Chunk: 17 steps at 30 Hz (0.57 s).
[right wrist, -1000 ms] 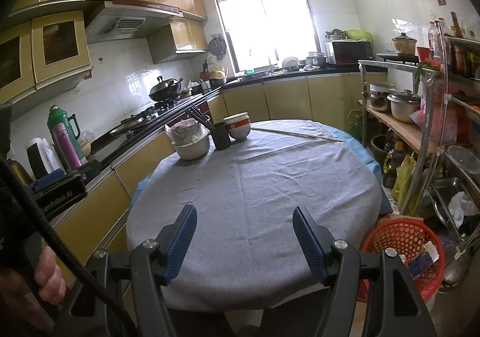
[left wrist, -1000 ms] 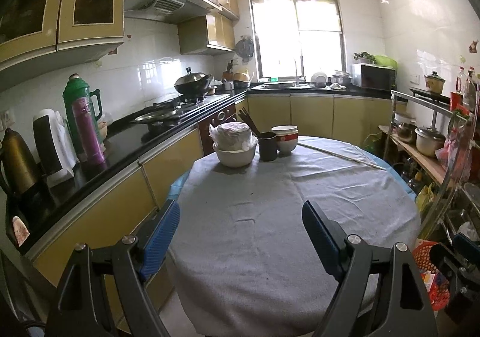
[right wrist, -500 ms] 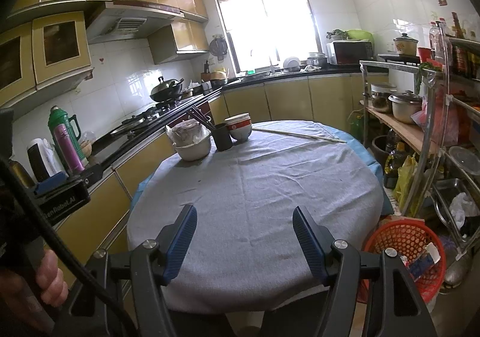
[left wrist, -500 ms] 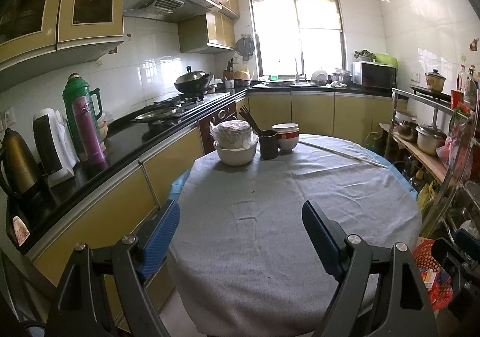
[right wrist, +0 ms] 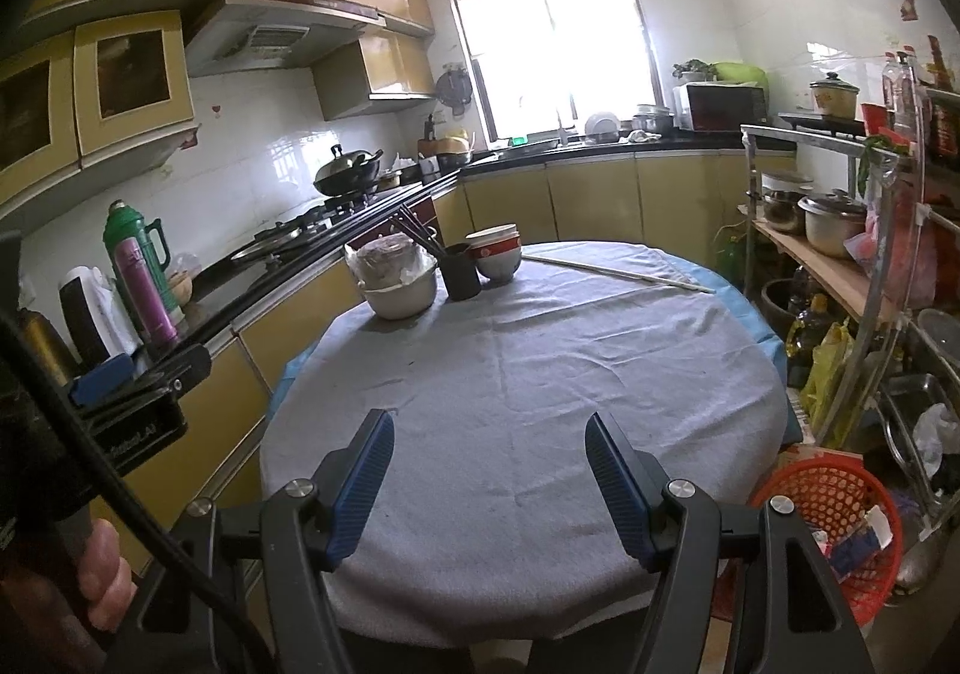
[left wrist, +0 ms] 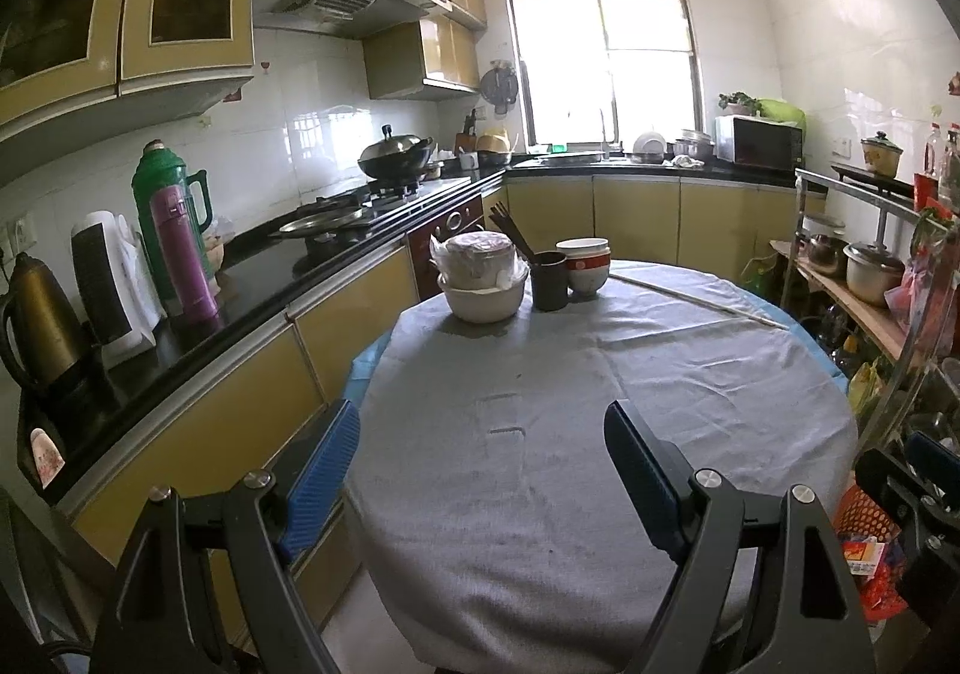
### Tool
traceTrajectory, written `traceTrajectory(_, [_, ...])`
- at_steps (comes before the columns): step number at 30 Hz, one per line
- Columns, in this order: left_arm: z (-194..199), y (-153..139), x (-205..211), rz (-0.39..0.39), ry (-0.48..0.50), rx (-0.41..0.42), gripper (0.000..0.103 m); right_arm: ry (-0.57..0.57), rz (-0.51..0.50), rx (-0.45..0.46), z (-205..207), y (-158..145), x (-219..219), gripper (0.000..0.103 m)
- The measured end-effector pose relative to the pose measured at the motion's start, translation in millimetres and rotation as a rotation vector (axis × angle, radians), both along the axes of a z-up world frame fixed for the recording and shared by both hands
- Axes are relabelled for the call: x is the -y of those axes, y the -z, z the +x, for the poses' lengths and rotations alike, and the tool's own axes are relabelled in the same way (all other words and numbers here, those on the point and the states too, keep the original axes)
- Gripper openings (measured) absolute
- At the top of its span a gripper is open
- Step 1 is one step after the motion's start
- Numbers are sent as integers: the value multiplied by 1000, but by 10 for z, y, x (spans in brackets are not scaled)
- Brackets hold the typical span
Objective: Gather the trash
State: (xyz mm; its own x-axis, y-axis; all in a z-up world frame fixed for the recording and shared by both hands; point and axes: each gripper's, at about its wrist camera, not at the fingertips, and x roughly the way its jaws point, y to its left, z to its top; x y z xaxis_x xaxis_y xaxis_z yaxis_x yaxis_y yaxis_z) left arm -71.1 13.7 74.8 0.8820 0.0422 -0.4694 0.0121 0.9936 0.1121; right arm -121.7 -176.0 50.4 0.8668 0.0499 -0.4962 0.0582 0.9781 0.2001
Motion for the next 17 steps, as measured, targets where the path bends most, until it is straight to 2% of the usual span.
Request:
traceTrajectory(13, [219,100,-32,-5,-55,-38,84,-33,11,-28,362,113,49,70])
traceTrajectory(15, [316,153,-37,-22,-46,-67,84,-32,15,-42,477,175,110,70])
traceTrajectory(17, [525,268,-68,-57,-35,-130,84,-22,23,-59,622,269,196,70])
